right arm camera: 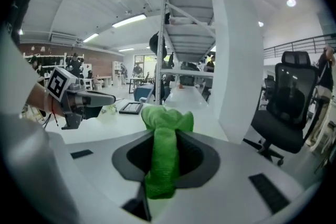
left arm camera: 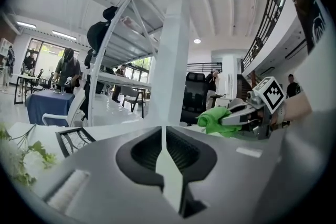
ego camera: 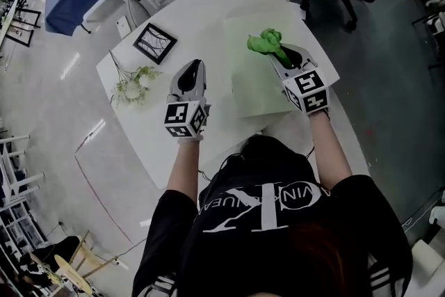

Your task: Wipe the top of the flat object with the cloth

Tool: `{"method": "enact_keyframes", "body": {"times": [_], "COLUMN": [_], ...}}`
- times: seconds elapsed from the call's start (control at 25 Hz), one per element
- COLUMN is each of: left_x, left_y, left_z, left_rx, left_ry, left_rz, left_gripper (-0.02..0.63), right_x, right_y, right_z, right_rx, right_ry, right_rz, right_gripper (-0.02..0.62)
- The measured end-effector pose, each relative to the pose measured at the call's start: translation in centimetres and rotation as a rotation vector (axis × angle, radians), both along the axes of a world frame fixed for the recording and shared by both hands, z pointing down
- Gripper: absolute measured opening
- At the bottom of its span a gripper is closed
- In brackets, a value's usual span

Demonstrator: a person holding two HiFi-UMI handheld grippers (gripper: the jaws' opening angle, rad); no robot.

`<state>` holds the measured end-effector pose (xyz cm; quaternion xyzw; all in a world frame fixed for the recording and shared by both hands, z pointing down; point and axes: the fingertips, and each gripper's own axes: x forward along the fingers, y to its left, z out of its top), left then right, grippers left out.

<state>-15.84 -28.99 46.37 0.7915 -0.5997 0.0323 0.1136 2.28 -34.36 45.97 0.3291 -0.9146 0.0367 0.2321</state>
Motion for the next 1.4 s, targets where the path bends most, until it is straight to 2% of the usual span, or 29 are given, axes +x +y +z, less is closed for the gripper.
{"method": "enact_keyframes", "body": {"times": [0.16,0.24,0.44,0.6,0.88,1.08,1.28,1.4], "left_x": [0.9,1.3,3.0,4.3,5.9,6.8,7.0,6.9], "left_y": [-1.2,-1.7,-2.2,-2.4,-2.3,-2.0,-1.9,-1.7], "left_z": [1.0,1.6,4.1,5.5,8.0,8.2,8.3,8.5], "left_rx": [-0.022,-0.039,-0.117,-0.174,-0.262,-0.271,-0.277,-0.286], "left_ry": [0.016,0.041,0.082,0.152,0.169,0.154,0.169,0.179], "left_rz": [0.01,0.018,0.064,0.07,0.131,0.171,0.173,0.168], "left_gripper": [0.032,0.108,0.196,0.279,0.27,0.2,0.166,0.16], "right_x": [-2.1,-3.3,-6.4,-9.0,-11.7,-12.6,-11.8,-10.0], "right_y": [-2.0,-2.9,-4.9,-6.0,-6.2,-6.2,-6.7,-7.3], "right_z": [0.9,1.4,2.5,3.0,4.8,6.2,6.4,6.8], "right_rx": [0.001,-0.002,0.01,0.044,0.041,0.057,0.016,0.0], "right_ry": [0.071,0.095,0.15,0.22,0.312,0.407,0.413,0.437], "right_rz": [-0.069,-0.103,-0.181,-0.237,-0.275,-0.286,-0.226,-0.174], "right_gripper": [0.078,0.078,0.078,0.078,0.078,0.078,0.077,0.078]}}
